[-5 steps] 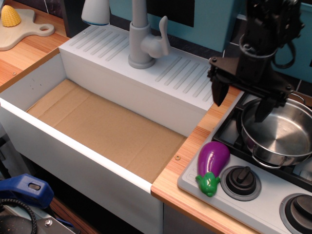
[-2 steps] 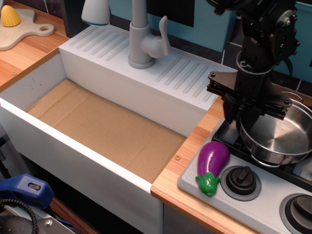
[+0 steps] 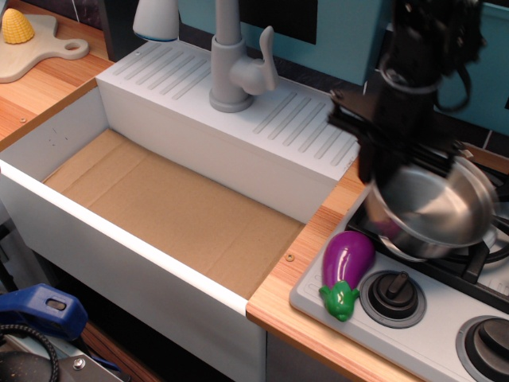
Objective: Put pot or pan in sink
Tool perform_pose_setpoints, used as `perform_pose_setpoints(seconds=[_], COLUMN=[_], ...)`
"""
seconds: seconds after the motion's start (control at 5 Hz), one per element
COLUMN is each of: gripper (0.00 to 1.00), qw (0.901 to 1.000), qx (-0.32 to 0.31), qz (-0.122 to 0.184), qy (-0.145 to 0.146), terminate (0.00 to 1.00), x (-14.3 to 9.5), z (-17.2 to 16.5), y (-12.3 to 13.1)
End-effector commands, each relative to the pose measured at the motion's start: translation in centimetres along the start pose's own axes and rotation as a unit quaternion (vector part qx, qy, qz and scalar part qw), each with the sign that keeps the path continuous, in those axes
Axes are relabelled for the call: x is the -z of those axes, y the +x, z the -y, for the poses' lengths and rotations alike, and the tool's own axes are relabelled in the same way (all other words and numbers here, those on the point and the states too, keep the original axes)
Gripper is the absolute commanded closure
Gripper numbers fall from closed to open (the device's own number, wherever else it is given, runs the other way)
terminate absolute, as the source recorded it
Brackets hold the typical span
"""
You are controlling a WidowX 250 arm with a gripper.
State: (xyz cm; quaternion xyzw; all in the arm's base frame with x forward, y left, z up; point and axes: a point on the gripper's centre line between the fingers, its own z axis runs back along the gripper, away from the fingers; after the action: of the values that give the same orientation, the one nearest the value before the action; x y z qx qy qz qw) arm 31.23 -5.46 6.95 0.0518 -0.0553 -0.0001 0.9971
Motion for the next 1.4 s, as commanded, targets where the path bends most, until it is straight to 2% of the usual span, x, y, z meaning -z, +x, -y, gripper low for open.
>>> perform_pose_setpoints(seconds=[0.0, 0.2, 0.4, 0.8, 1.0, 1.2], gripper=[1.00, 1.00, 1.00, 1.00, 1.00, 1.00], qw=[0.9992, 0.9979, 0.9961, 0.9953, 0.9954, 0.9937], qx=[0.017, 0.030, 0.042, 0.032, 0.042, 0.057], qz=[0.033, 0.037, 0.053, 0.081, 0.086, 0.097], qy=[0.015, 0.043, 0.058, 0.042, 0.012, -0.001], terminate=[0.00, 0.00, 0.00, 0.00, 0.00, 0.00], x=[-3.8, -3.8, -2.3, 1.7, 3.8, 5.7], z=[-4.6, -6.8, -9.2, -10.0, -11.2, -12.1], y=[-0.2, -2.0, -3.2, -6.6, -7.4, -7.5])
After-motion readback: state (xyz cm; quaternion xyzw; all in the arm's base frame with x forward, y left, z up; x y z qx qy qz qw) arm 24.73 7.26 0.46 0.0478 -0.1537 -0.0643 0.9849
